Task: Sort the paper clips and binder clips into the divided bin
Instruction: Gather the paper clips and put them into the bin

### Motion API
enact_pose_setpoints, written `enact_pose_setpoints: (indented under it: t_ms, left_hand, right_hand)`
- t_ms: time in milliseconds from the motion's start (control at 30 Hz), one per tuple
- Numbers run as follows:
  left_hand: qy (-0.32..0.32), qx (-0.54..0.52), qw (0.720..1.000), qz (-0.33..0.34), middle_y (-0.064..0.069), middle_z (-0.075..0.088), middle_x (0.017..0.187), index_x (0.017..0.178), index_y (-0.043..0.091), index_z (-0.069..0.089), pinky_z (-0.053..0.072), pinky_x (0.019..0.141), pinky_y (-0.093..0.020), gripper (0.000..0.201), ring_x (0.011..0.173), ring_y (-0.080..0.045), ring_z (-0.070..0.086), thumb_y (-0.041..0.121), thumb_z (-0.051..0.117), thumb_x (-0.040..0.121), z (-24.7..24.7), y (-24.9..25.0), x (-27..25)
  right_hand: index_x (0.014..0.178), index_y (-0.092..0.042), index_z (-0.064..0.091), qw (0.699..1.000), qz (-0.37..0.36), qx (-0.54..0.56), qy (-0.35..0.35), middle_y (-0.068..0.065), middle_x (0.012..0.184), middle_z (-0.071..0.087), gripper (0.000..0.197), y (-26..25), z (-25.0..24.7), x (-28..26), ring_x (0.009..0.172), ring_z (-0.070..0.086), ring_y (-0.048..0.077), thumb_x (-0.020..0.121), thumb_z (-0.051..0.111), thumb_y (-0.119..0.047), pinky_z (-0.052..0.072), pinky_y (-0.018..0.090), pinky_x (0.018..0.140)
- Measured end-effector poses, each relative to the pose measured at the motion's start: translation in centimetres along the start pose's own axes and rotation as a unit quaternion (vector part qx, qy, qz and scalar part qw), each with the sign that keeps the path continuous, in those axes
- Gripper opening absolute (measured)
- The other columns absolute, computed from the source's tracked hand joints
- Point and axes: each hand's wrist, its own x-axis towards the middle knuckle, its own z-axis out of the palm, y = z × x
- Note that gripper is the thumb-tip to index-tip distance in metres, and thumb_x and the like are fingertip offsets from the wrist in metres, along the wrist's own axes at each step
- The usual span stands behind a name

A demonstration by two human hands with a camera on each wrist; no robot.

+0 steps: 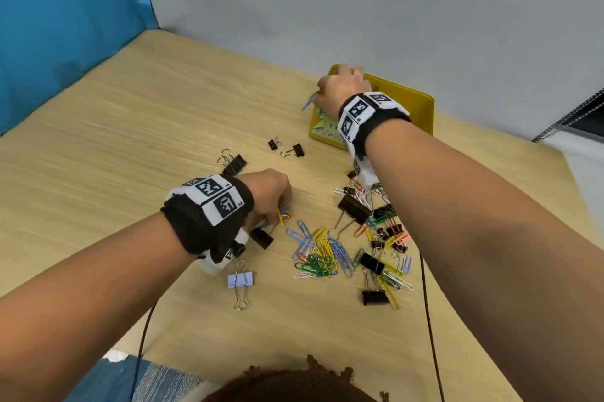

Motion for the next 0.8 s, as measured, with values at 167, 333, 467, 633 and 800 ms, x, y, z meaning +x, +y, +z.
enact_pose_setpoints:
  t_ms: [167,333,467,633,800]
  left_hand:
    - [-0.002,-0.052,0.999,0.005,-0.009,0.067,0.095,0.108,0.005,0.068,0.044,0.06,-0.022,0.035,0.06,-0.009,0.051,0.015,0.075,0.075,-1.1,0.2,0.2]
    - [-0.001,-0.101,0.994,0.03,-0.003,0.065,0.073,0.1,0.005,0.071,0.049,0.055,-0.021,0.028,0.055,-0.015,0.057,0.012,0.076,0.074,-1.5,1.0,-0.2]
    - [-0.008,-0.099,0.992,0.077,-0.001,0.068,0.075,0.1,0.005,0.07,0.051,0.067,-0.029,0.03,0.063,-0.017,0.062,0.004,0.075,0.071,-0.2,2.3,-0.6]
    - [-0.041,-0.13,0.987,0.081,0.005,0.055,0.056,0.097,0.004,0.068,0.042,0.041,-0.009,0.023,0.03,0.003,0.049,-0.001,0.071,0.075,0.9,3.0,-0.4]
    - [-0.054,-0.176,0.982,0.051,0.008,0.064,0.051,0.097,0.003,0.071,0.051,0.046,-0.013,0.025,0.035,0.002,0.055,-0.004,0.073,0.073,0.3,1.3,-0.4]
  right_hand:
    - [0.108,-0.016,0.066,0.994,0.021,0.104,0.033,0.01,0.127,0.05,0.022,0.0,0.6,0.4,0.123,0.043,0.032,0.091,0.054,-0.023,0.044,0.044,0.096]
    - [0.124,-0.007,0.054,0.977,0.116,0.135,0.116,0.015,0.132,0.049,0.031,2.0,-0.2,0.1,0.123,0.045,0.034,0.095,0.046,-0.013,0.043,0.043,0.095]
    - [0.128,-0.008,0.05,0.98,0.1,0.12,0.119,0.013,0.133,0.045,0.041,3.1,-0.9,-2.7,0.122,0.045,0.03,0.088,0.056,-0.006,0.044,0.039,0.099]
    - [0.104,-0.005,0.066,0.979,-0.068,0.08,-0.173,0.009,0.095,0.069,0.018,0.7,-0.2,-10.3,0.075,0.062,0.017,0.088,0.058,-0.009,0.053,0.024,0.069]
    - [0.119,-0.002,0.057,0.916,-0.105,0.025,-0.386,0.016,0.113,0.067,0.063,0.0,2.6,-16.5,0.067,0.061,0.02,0.071,0.078,-0.038,0.048,0.017,0.047]
